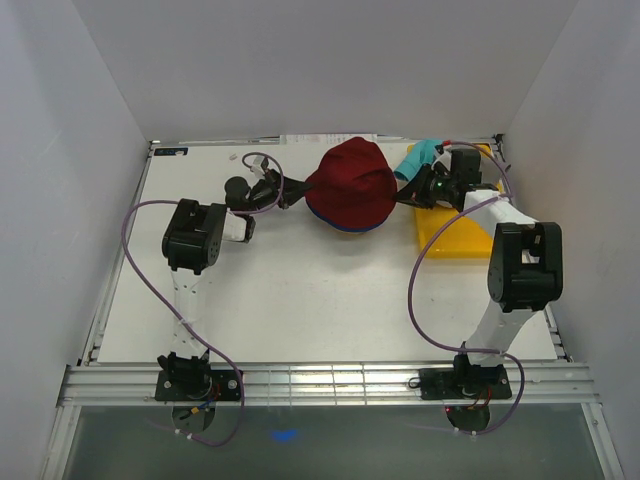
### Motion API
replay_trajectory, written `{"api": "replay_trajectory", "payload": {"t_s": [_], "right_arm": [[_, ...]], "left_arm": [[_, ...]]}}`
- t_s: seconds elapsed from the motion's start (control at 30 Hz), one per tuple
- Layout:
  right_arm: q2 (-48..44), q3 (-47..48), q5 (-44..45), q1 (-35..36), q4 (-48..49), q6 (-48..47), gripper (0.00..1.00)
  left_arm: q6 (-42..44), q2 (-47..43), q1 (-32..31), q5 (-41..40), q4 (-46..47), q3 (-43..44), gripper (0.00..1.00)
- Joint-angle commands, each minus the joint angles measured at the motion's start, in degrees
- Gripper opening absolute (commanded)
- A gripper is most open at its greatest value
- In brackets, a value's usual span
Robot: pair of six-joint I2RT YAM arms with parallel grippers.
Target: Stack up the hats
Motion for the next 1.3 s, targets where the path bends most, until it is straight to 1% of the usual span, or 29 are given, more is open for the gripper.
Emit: {"api": "replay_trajectory", "payload": {"t_s": [0.0, 0.2, 0.43, 0.47, 0.53, 0.57, 0.63, 0.67, 0.8, 1.03, 1.27], "right_arm": [[2.5, 2.1, 7.5, 0.1, -8.1, -5.3, 0.08], [3.1, 2.4, 9.1, 0.7, -9.9, -6.6, 0.08], [-0.4, 0.2, 8.0, 0.8, -8.6, -6.2, 0.08], [-1.4, -0.1, 7.9, 0.8, -8.5, -6.2, 0.08], [-2.7, -0.3, 7.6, 0.8, -8.4, -5.9, 0.08], [-3.1, -0.5, 7.5, 0.8, -8.3, -5.8, 0.08], [-3.8, -0.5, 7.0, 0.8, -8.2, -5.6, 0.08], [-4.0, -0.7, 6.8, 0.8, -7.9, -5.2, 0.08], [-4.8, -1.6, 5.6, 0.8, -6.9, -4.4, 0.08], [-7.3, -3.6, 4.0, 1.0, -5.4, -3.2, 0.08], [-10.6, -5.4, 2.7, 1.6, -4.4, -2.3, 0.08]], "left_arm": [[7.7, -2.6, 2.7, -2.2, -13.5, -1.5, 0.00], [12.1, -3.4, 2.9, -3.0, -21.0, -0.9, 0.00], [14.0, -4.2, 3.0, -1.6, -22.8, 1.4, 0.00], [14.1, -4.5, 2.9, -1.4, -22.9, 2.1, 0.08], [14.5, -5.3, 3.0, -1.2, -23.1, 3.1, 0.21], [14.7, -5.6, 2.9, -1.1, -23.2, 3.9, 0.31], [15.0, -6.2, 3.0, -1.0, -23.2, 4.7, 0.40], [15.0, -6.8, 2.9, -0.9, -23.2, 4.9, 0.46], [15.0, -8.3, 3.0, -0.5, -23.2, 6.4, 0.53], [14.3, -12.2, 3.1, -0.1, -22.5, 4.5, 0.53], [13.0, -13.3, 2.7, 0.4, -22.1, 4.2, 0.54]]}}
